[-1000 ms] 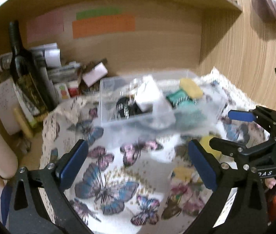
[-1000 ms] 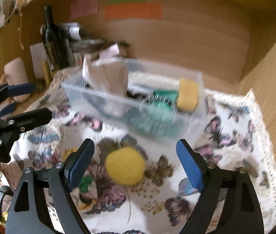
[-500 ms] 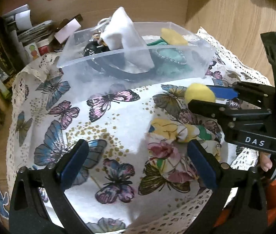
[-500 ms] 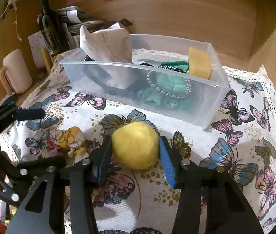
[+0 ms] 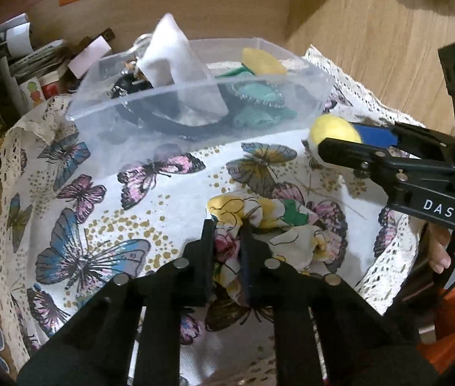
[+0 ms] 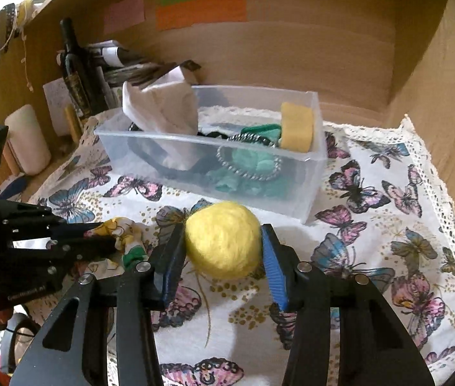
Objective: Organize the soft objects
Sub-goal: 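Grasp the yellow felt ball with the right tool while the left tool grasps the floral scrunchie, then carry the felt ball and floral scrunchie into the clear box and release both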
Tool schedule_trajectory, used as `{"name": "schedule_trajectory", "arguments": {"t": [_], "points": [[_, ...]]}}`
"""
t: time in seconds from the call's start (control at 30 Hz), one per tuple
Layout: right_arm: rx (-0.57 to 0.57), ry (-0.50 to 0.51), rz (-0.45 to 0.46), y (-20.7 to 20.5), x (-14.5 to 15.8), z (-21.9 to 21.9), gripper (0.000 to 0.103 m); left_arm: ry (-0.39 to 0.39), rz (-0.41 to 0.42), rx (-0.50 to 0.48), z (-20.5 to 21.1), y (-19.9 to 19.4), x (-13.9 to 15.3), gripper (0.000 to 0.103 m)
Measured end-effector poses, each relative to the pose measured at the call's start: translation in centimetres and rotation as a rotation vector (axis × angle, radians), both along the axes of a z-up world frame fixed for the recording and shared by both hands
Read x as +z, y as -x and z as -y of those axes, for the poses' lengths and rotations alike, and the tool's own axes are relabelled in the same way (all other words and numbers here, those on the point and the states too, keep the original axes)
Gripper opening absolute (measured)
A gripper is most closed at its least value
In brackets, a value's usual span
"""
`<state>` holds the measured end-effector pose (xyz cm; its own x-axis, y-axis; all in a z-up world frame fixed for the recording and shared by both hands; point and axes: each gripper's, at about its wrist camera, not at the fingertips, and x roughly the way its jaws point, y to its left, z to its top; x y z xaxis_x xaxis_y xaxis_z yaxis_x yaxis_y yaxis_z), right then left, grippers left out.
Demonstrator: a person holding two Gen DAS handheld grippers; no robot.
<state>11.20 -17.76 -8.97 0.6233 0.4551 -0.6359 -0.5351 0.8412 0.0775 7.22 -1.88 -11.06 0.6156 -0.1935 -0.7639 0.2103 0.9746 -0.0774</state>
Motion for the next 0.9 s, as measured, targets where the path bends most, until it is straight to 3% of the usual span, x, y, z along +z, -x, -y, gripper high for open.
{"name": "schedule_trajectory", "arguments": {"t": [0.23,0.63,0.9], "points": [[-0.024,-0.031,0.048,0.1,1.6,1.0,0.042,0.028,0.064,0.044,-1.3,0.2,2.0,0.012],[-0.053,-0.094,0.156,-1.1,5.4,1.6,0.042,0.083,0.252,0.142,-4.4,0.3,8.5,0.012],[-0.056,-0.096,0.236,-3.3,8.3,0.4,0.042,0.022,0.365,0.193,-4.6,-2.6,11.4,0.012]]}}
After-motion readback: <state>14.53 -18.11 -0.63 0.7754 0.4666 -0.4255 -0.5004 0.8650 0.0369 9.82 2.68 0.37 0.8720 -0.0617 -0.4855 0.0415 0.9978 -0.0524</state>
